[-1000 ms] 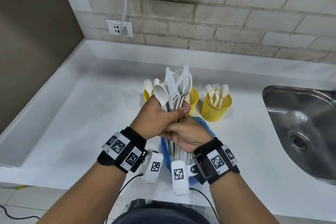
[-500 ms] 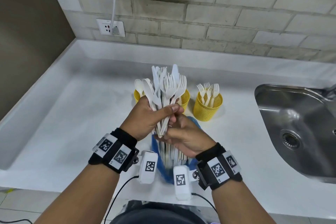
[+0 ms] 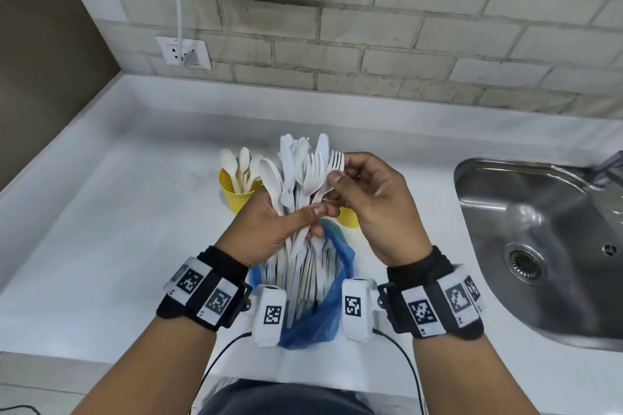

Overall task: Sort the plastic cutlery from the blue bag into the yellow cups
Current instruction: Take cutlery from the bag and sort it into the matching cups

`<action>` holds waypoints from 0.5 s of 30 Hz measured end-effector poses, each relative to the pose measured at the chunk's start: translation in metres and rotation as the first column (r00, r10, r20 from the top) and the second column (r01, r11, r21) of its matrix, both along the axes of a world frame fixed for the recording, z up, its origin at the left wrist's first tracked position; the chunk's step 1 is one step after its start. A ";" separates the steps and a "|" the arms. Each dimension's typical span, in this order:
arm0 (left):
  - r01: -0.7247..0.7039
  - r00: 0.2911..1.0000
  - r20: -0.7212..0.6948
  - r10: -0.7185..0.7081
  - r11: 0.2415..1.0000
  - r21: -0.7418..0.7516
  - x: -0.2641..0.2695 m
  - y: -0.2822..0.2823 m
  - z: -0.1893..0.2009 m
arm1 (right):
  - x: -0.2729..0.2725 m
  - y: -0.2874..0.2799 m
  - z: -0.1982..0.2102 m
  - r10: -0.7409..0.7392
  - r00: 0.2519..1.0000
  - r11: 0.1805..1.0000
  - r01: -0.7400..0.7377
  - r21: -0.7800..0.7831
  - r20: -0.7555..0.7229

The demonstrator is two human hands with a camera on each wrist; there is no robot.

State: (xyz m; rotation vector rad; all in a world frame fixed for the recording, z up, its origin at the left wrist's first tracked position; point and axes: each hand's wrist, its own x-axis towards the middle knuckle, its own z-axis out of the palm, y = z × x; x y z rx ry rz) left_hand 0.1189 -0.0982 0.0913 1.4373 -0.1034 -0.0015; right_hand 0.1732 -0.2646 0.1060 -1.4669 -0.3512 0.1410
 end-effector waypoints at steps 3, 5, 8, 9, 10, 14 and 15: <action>-0.043 0.998 0.057 0.039 0.997 0.061 -0.001 -0.007 0.001 | 0.001 -0.006 -0.002 0.044 0.999 0.998 -0.043 0.047 -0.025; -0.088 0.993 0.090 0.077 0.989 0.118 -0.002 -0.009 0.002 | 0.002 -0.011 0.001 0.080 0.996 0.993 -0.076 0.085 -0.046; -0.126 0.986 0.129 0.105 0.978 0.164 -0.002 -0.010 0.001 | 0.005 -0.016 0.004 0.122 0.989 0.986 -0.112 0.122 -0.079; -0.138 0.983 0.140 0.114 0.974 0.179 -0.002 -0.010 0.001 | 0.005 -0.017 0.005 0.109 0.991 0.989 -0.100 0.110 -0.076; -0.148 0.982 0.148 0.120 0.970 0.195 -0.002 -0.011 0.001 | 0.005 -0.018 0.006 0.082 0.995 0.994 -0.077 0.077 -0.057; -0.168 0.980 0.142 0.136 0.955 0.244 0.000 -0.012 0.006 | 0.007 -0.023 0.016 0.017 0.993 0.998 -0.011 -0.054 0.120; -0.177 0.979 0.143 0.144 0.952 0.250 0.001 -0.012 0.007 | 0.008 -0.024 0.020 0.028 0.987 0.998 -0.019 -0.060 0.155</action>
